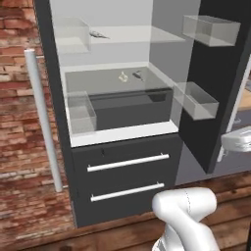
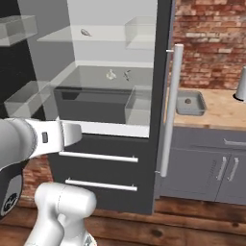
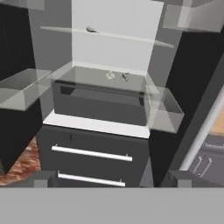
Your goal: Place one garlic and one fish in each tupperware on the nearby counter, to pack two identical lunches.
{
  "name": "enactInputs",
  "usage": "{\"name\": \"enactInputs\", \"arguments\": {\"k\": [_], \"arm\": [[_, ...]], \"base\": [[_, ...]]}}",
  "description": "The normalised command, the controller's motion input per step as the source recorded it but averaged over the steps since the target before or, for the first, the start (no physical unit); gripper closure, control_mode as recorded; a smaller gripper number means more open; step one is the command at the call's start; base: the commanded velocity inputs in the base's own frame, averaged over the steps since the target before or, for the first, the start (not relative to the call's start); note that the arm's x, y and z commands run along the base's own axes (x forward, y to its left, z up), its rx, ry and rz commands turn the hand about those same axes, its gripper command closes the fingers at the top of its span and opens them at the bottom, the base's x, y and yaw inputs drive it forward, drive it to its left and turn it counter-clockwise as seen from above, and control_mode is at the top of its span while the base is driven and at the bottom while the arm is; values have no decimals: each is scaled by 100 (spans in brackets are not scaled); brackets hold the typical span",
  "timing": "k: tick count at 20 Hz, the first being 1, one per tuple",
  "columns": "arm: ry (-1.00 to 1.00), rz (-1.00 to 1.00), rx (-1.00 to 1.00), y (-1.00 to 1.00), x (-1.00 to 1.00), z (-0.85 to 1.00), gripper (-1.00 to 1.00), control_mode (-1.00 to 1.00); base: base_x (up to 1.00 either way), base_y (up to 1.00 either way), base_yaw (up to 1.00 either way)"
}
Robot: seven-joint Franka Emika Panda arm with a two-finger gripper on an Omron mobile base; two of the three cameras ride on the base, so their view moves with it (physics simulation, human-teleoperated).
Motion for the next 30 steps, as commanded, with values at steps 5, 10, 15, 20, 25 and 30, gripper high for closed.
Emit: {"name": "enactInputs", "arguments": {"k": [5, 10, 15, 20, 25, 30], "arm": [[0, 0, 0, 0, 0, 0, -100, 100], [0, 0, 0, 0, 0, 0, -100, 100], [0, 0, 0, 0, 0, 0, -100, 100], [0, 0, 0, 0, 0, 0, -100, 100], [0, 0, 0, 0, 0, 0, -100, 100], [2, -9, -4, 46, 46, 0, -100, -100]], "base": [[49, -21, 0], [80, -9, 0], [98, 24, -3], [98, 10, -6], [99, 26, -10], [16, 9, -2]]}}
